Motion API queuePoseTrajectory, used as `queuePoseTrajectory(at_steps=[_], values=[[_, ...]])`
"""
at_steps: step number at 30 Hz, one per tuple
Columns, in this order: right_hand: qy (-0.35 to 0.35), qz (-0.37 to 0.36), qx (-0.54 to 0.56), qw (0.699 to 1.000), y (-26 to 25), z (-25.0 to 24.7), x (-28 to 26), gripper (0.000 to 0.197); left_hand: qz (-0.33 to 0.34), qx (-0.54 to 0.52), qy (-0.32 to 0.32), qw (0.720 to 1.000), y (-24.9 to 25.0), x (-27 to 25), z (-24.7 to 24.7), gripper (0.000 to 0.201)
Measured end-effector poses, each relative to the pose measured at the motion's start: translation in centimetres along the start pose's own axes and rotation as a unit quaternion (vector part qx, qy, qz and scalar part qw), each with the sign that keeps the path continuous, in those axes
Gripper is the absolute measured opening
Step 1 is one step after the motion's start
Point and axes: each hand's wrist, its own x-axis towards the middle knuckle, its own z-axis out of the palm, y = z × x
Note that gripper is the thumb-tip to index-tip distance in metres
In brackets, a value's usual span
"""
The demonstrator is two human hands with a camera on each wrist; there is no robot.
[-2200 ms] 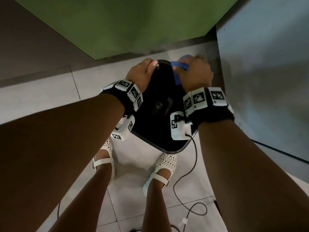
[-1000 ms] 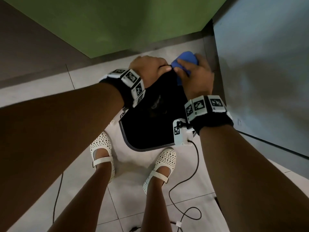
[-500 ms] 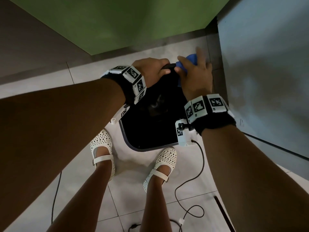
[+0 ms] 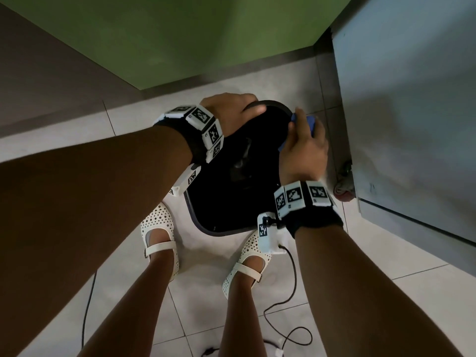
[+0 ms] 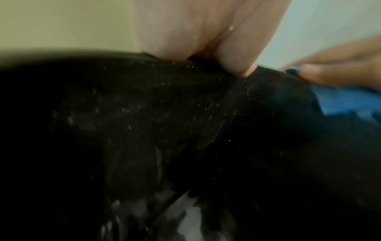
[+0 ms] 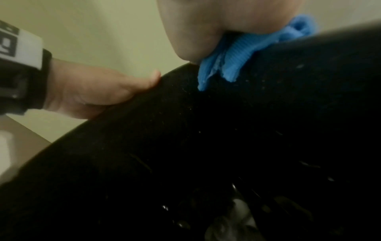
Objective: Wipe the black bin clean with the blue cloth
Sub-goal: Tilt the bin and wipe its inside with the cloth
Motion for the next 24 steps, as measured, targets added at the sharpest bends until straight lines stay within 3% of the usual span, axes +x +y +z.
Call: queuePoseTrajectory(at_steps=[3,10,13,15,18,24], values=[[0.003,-0.003,-0.009,1.0,-1.1,0.8,1.6,0.039,-0.008,-0.019,0.003,1.0,0.4,0.2,0.2,0.049],[0.089,-0.136,-0.054,0.985,-2.0,1.7,3.1,0.027,-0.048,-0.036,0.069,0.996,0.1,-0.1,0.9,0.046],[0.117,-0.122,-0.076,0.983,0.6,1.1,0.8,0.029,-0.074,-0.05,0.091,0.992,0.3,-0.6,1.4,0.049],[0.126,-0.075,-0.109,0.983,2.5,0.7,-1.3,0.029,-0.101,-0.056,0.09,0.989,0.6,-0.9,1.6,0.05],[0.108,-0.001,-0.14,0.984,3.9,0.2,-3.2,0.028,-0.115,-0.066,0.097,0.986,0.8,-1.1,2.0,0.051],[0.026,-0.091,-0.084,0.992,2.2,-0.9,0.5,0.039,-0.152,-0.178,0.17,0.957,-0.8,-2.6,2.5,0.044]])
